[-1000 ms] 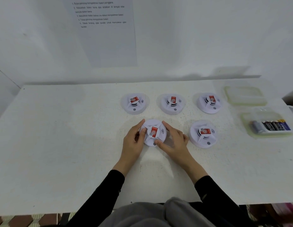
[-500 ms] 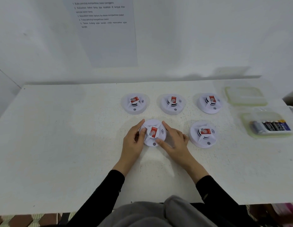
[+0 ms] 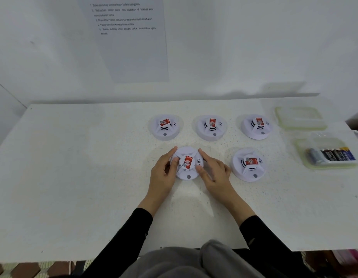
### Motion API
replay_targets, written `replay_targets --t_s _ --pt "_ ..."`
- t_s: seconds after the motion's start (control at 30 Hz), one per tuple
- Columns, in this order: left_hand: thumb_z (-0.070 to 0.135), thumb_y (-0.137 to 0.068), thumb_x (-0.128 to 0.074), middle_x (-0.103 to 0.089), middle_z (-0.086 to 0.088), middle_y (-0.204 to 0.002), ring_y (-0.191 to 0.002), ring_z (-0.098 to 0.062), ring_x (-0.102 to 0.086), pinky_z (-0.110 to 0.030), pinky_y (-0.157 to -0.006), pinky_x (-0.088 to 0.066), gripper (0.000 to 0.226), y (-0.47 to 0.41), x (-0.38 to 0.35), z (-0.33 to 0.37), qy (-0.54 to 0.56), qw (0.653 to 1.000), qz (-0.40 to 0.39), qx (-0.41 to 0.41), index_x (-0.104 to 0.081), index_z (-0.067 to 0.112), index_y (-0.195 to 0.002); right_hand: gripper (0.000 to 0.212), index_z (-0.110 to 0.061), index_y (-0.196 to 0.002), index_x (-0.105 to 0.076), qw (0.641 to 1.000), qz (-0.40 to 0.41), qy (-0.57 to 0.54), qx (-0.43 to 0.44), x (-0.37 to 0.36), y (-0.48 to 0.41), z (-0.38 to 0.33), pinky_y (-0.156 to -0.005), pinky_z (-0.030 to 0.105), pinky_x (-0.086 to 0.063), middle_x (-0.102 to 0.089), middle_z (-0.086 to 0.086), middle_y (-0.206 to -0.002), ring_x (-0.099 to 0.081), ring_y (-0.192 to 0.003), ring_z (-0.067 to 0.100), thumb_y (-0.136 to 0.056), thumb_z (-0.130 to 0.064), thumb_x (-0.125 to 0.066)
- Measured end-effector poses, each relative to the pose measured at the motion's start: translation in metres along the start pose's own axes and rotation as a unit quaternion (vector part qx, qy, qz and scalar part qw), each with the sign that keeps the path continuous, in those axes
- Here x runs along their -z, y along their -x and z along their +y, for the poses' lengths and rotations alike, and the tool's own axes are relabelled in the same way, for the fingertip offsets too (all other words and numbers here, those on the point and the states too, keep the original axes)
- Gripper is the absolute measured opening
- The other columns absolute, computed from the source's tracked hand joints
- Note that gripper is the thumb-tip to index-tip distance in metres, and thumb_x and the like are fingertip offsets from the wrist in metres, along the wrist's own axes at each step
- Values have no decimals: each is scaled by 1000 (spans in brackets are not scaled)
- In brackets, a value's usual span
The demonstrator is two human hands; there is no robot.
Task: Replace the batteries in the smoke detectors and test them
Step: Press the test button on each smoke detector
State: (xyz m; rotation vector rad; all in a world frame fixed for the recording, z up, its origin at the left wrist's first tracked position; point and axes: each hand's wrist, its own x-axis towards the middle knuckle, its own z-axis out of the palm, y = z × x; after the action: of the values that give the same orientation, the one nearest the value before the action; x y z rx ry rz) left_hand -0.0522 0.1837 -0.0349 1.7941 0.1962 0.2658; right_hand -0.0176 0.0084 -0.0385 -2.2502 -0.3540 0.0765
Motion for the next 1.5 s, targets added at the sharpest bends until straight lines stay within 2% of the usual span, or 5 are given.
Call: replay_targets --t_s 0.47,0.7,0.87,1.3,1.5 --pt "22 -102 -52 -64 7 -126 -114 1 -61 -16 -88 -52 37 0 -1 1 -3 1000 -1 -3 -55 22 -139 52 -43 -142 -30 1000 7 -2 10 0 1 2 -94 2 -3 -49 -22 -124 -30 -112 -23 -92 -53 -40" --pt "23 -103 -52 -65 9 -125 -113 2 -61 -15 -86 -52 37 0 0 2 -4 1000 -4 0 -55 21 -140 52 -47 -141 -29 1000 0 -9 5 -1 1 4 -97 12 -9 -49 -21 -130 -37 -119 -1 -91 -54 -40" --pt "23 -103 -52 -64 9 -126 -114 1 -61 -13 -86 -51 38 0 0 1 -7 1000 -3 1 -55 21 -140 50 -48 -139 -28 1000 2 -14 11 1 1 0 -97 8 -8 -48 -25 -127 -34 -114 -12 -91 -53 -40" --pt "25 -102 -52 -63 9 -129 -115 -1 -60 -17 -90 -52 37 0 0 2 -12 1000 2 9 -54 23 -139 46 -42 -133 -39 999 14 -41 6 0 3 -4 -102 16 -12 -50 -21 -133 -41 -127 3 -89 -55 -46" --pt "23 -101 -54 -64 10 -127 -116 7 -58 -10 -90 -48 36 0 1 5 -15 1000 15 9 -57 17 -137 91 -35 -146 -27 998 -13 34 43 1 7 -1 -116 30 1 -30 -23 -147 -13 -141 -4 -69 -74 -57"
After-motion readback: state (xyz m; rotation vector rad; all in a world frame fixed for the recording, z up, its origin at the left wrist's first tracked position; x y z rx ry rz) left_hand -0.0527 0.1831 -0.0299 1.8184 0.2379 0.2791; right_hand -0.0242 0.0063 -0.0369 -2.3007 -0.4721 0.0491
